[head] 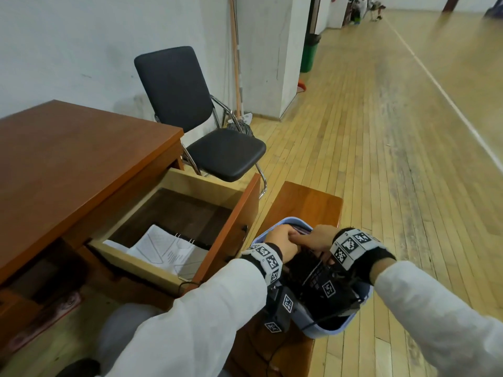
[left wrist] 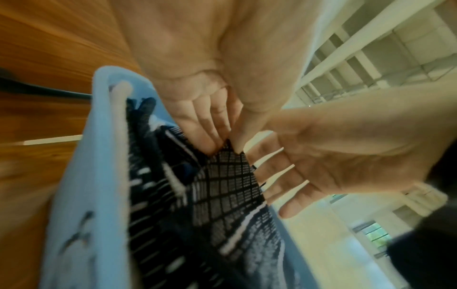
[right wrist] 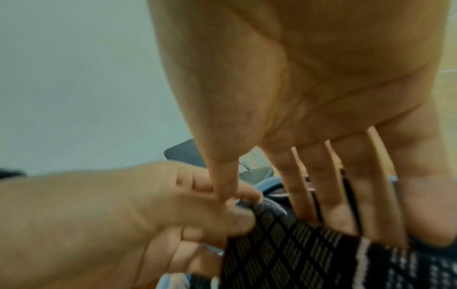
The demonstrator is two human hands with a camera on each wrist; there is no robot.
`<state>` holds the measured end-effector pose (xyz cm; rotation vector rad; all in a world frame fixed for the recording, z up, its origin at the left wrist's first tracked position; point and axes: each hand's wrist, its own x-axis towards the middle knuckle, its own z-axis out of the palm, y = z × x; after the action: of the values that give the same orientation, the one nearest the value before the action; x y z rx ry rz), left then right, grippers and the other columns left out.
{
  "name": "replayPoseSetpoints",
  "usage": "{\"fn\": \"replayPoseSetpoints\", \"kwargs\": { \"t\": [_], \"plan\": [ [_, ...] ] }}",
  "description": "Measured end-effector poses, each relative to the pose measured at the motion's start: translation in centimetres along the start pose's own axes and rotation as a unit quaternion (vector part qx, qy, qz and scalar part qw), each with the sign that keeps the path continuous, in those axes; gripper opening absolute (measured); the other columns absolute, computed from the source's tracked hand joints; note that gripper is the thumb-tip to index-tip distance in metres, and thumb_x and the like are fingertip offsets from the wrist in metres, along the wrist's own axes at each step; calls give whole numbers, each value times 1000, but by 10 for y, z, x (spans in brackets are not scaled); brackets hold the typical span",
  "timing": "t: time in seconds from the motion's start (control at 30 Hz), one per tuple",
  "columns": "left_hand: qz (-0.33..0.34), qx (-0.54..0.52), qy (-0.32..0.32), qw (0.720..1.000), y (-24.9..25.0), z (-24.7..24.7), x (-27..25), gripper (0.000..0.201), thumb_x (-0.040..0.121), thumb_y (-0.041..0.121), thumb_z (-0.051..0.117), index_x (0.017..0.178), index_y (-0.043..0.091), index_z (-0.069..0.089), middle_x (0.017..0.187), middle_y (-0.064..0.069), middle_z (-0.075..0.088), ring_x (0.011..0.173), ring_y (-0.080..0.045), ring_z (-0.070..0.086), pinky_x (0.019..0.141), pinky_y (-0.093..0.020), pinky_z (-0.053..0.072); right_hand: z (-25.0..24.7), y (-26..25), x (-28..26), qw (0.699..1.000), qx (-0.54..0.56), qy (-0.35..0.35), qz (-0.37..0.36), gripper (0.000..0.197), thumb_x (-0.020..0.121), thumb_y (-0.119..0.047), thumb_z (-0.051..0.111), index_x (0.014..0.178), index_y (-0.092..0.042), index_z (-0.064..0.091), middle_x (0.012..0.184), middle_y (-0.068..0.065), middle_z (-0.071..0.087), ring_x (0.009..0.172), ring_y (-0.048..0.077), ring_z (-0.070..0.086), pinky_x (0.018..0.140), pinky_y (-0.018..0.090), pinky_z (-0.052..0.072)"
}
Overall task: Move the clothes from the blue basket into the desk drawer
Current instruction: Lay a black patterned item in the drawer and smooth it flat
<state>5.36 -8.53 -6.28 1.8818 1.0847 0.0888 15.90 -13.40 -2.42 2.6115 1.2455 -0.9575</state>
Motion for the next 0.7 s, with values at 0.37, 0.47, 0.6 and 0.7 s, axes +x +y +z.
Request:
{"fn": "replayPoseSetpoints", "kwargs": {
  "t": [0.37, 0.47, 0.6, 0.7],
  "plan": [
    [37, -228, 12, 973, 21, -56, -13, 56, 86, -2, 52, 137, 18, 42, 134, -4, 51, 109, -17, 55, 86, -29, 49, -47, -36, -19, 993, 112, 34, -14, 23, 93, -21, 52, 93, -2, 64, 97, 14, 70, 81, 26, 70, 73, 35, 60],
    [5, -272, 43, 961, 14, -73, -9, 51, 91, -5, 45, 137, 18, 43, 136, -5, 46, 92, -17, 59, 78, -31, 55, -56, -38, -24, 994, 71, 73, -29, 31, 96, -23, 43, 72, -8, 56, 85, 11, 63, 72, 23, 61, 59, 28, 50],
    [11, -208, -6, 978, 2, -79, -9, 61, 89, -8, 45, 143, 18, 37, 147, -6, 41, 127, -25, 48, 100, -40, 48, -73, -39, -32, 990, 51, 123, -51, 32, 93, -22, 40, 65, -9, 49, 77, 10, 54, 76, 24, 53, 55, 28, 35],
    [3, -161, -41, 986, 0, -76, -11, 73, 86, 2, 57, 149, 19, 27, 152, -6, 35, 137, -26, 37, 110, -43, 38, -80, -44, -46, 988, 29, 134, -69, 34, 96, -16, 36, 64, -9, 45, 87, 11, 49, 74, 22, 51, 61, 28, 34]
  ]
}}
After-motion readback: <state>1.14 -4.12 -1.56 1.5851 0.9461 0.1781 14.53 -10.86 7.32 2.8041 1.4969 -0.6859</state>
